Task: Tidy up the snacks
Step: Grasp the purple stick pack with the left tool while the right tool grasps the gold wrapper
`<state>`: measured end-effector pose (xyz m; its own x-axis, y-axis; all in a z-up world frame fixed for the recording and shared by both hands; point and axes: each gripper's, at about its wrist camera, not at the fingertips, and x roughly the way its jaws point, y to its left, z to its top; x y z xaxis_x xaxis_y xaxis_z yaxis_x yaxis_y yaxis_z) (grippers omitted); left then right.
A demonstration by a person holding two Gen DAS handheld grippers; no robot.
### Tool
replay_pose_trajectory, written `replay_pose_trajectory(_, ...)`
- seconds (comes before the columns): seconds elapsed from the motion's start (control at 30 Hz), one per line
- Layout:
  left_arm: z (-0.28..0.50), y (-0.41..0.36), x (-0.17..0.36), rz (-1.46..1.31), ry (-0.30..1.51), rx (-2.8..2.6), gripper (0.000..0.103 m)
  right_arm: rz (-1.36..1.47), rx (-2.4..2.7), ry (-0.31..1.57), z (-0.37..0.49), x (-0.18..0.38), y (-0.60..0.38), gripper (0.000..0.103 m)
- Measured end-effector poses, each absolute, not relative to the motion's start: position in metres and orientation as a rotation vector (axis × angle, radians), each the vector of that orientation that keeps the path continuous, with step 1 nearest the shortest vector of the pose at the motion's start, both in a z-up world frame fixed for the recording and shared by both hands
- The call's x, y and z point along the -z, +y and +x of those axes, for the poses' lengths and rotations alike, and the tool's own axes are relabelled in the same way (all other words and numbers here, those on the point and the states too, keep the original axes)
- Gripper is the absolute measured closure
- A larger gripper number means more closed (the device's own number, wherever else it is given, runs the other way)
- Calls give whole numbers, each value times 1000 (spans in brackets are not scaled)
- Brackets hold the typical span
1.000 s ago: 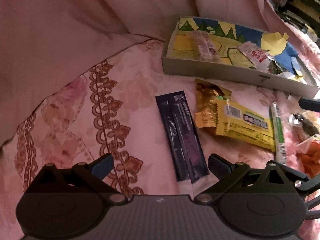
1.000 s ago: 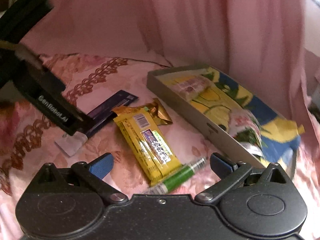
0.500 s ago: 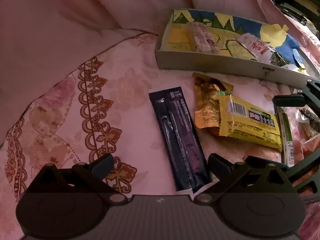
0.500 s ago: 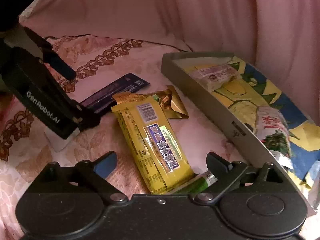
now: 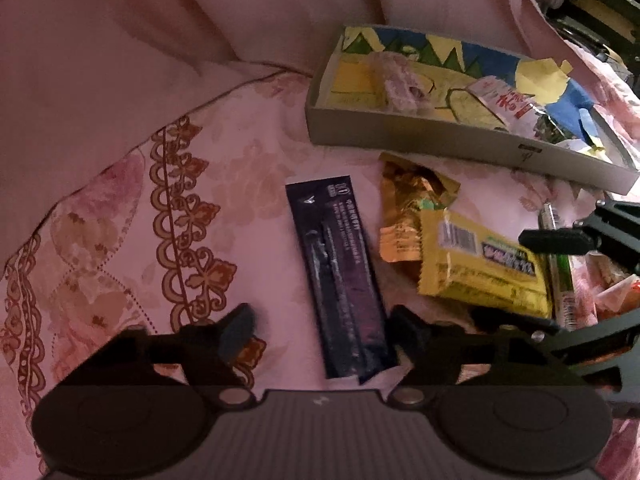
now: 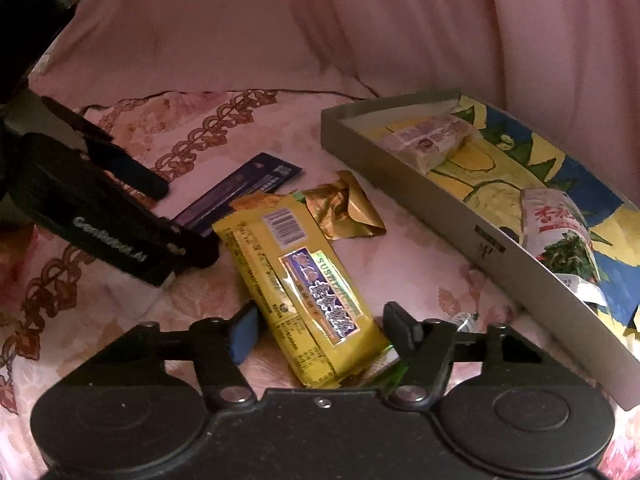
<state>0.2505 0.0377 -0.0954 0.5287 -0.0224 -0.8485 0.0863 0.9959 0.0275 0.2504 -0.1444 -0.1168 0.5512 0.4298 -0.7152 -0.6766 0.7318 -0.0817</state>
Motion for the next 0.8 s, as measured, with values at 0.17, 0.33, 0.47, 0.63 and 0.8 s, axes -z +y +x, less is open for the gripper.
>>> replay_pose_trajectory(0.17, 248, 38, 92, 60, 1009, 90, 58, -390, -654, 743, 242, 115, -142, 41)
replay_pose_trajectory(0.33, 246, 41, 90, 7, 1029, 110, 65, -249, -610, 826, 241, 109, -152, 47)
replay_pose_trajectory(0.47, 245, 46, 88, -57, 1038, 117, 68, -178, -592, 841, 238, 105, -158, 50)
replay_pose_trajectory(0.63, 240, 54, 87, -185, 1085, 134, 69, -165, -592, 826, 231, 99, -158, 51)
replay_pose_trajectory(0.8, 232, 58, 84, -236, 1088, 130, 69, -136, -583, 841, 226, 98, -158, 52)
